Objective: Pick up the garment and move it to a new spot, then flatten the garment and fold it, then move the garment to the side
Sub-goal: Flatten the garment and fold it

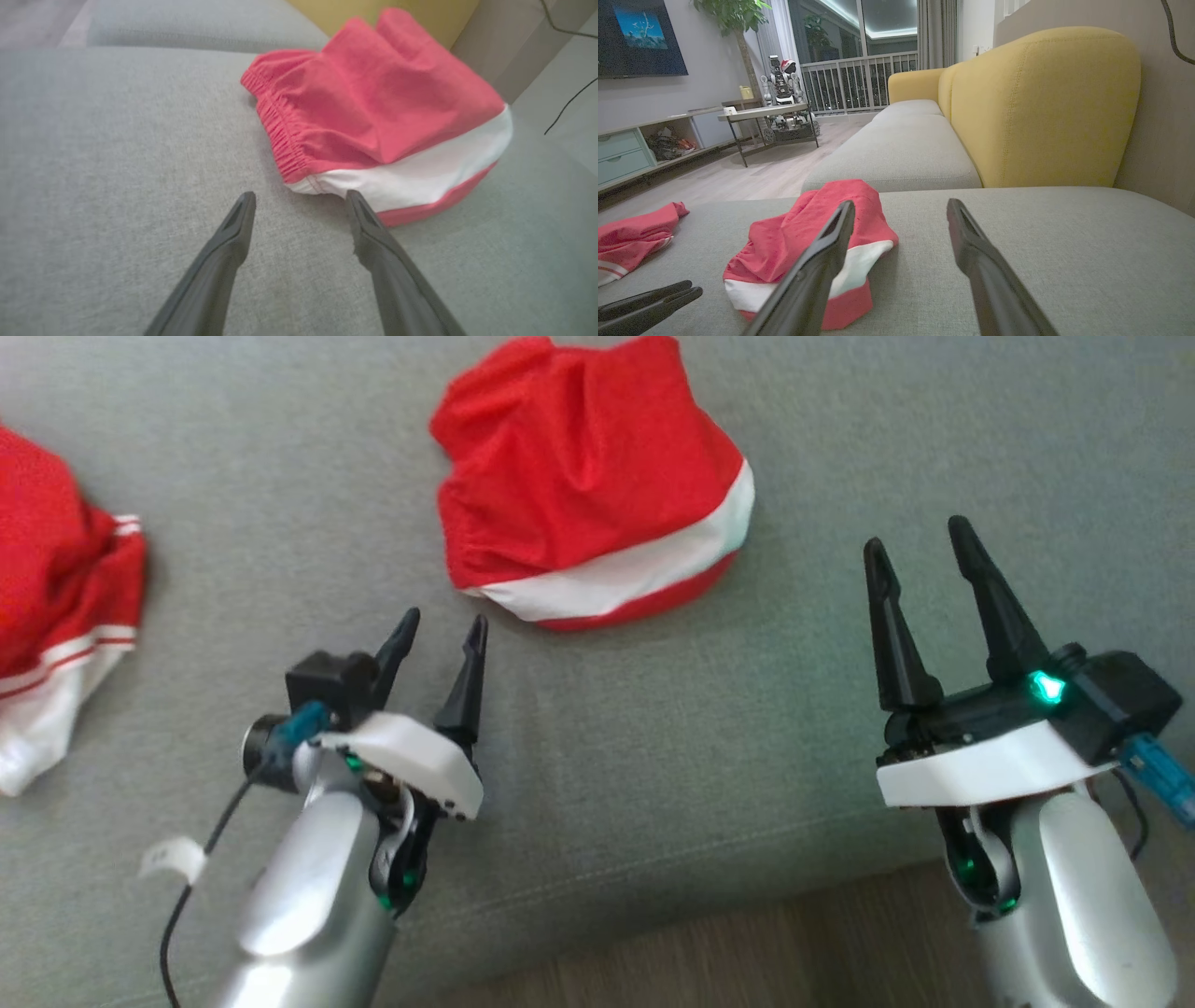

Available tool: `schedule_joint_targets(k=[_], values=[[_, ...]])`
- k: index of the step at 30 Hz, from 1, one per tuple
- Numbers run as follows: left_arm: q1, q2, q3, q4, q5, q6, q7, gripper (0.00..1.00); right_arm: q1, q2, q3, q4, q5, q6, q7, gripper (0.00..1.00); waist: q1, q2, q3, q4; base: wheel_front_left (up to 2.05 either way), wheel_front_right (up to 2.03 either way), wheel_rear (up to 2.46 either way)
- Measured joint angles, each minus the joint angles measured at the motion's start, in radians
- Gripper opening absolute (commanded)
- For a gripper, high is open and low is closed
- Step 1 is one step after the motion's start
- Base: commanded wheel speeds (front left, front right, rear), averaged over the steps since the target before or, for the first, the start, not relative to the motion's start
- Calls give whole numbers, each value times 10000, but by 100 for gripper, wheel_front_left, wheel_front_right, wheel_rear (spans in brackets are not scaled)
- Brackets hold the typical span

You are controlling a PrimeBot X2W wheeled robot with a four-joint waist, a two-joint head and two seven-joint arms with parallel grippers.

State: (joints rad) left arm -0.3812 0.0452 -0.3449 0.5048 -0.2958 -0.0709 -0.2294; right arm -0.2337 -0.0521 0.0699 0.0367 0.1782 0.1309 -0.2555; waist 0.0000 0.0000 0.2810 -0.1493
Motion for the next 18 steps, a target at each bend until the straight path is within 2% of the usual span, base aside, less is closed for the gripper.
schedule_joint_targets(k=[6,11,18], values=[[-1168,-25,-151,1390,-418,2,159,100,-196,-2,21,-134,65,0,0,100,0,0,767,-363,0,0,0],[-1950,-13,-458,1655,-913,-280,-12,100,-470,0,38,-198,109,0,0,100,0,0,1112,-449,0,0,0],[-2256,6,-1185,1521,-1354,-493,-194,100,-521,-2,27,-201,255,0,0,100,0,0,1292,-390,0,0,0]])
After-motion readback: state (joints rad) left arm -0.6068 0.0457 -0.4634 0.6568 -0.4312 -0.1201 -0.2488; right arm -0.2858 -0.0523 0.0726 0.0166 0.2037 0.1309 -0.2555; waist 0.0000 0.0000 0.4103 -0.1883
